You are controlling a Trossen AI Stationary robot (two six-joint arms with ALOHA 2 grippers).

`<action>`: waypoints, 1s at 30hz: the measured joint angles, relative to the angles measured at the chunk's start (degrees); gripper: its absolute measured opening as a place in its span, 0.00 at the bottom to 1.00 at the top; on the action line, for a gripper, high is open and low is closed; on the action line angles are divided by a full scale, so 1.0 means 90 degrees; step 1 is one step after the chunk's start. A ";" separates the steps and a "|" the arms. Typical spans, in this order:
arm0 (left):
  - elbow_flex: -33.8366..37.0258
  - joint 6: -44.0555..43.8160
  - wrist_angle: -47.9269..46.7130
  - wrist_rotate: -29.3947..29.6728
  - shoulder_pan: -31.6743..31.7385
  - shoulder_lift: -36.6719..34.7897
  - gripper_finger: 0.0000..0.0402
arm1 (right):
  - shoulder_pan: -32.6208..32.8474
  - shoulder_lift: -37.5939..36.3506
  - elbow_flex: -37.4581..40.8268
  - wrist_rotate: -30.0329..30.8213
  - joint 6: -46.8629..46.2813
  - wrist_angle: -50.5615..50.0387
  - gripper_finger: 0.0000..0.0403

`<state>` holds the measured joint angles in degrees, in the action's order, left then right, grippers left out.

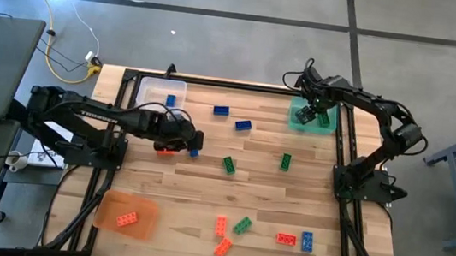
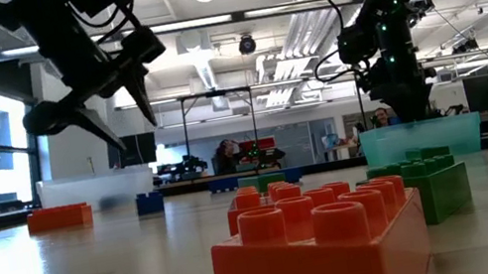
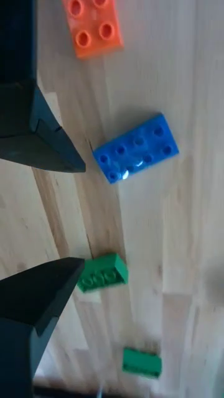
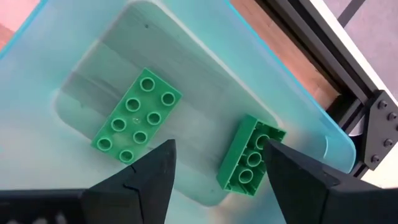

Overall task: Sort & place blocks by color
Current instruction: Put the blue game piece into the transparent bin

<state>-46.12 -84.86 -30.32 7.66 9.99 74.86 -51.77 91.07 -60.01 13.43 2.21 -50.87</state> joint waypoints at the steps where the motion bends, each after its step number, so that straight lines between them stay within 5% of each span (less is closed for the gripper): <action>1: -0.0090 0.0050 -0.0019 0.0027 0.0034 -0.0002 0.56 | 0.0000 0.0000 0.0000 -0.0001 0.0048 0.0004 0.57; 11: -0.0785 0.0089 -0.0858 0.0073 0.0517 0.0242 0.56 | 0.0000 0.0000 0.0000 -0.0010 0.0095 0.0098 0.57; 30: -0.0849 -0.0360 -0.0399 -0.0163 0.0638 0.1582 0.50 | 0.0000 0.0002 0.0000 -0.0039 0.0356 0.0273 0.57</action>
<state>-53.76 -88.10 -33.91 6.20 15.73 89.10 -51.77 91.09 -60.01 13.08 5.42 -48.41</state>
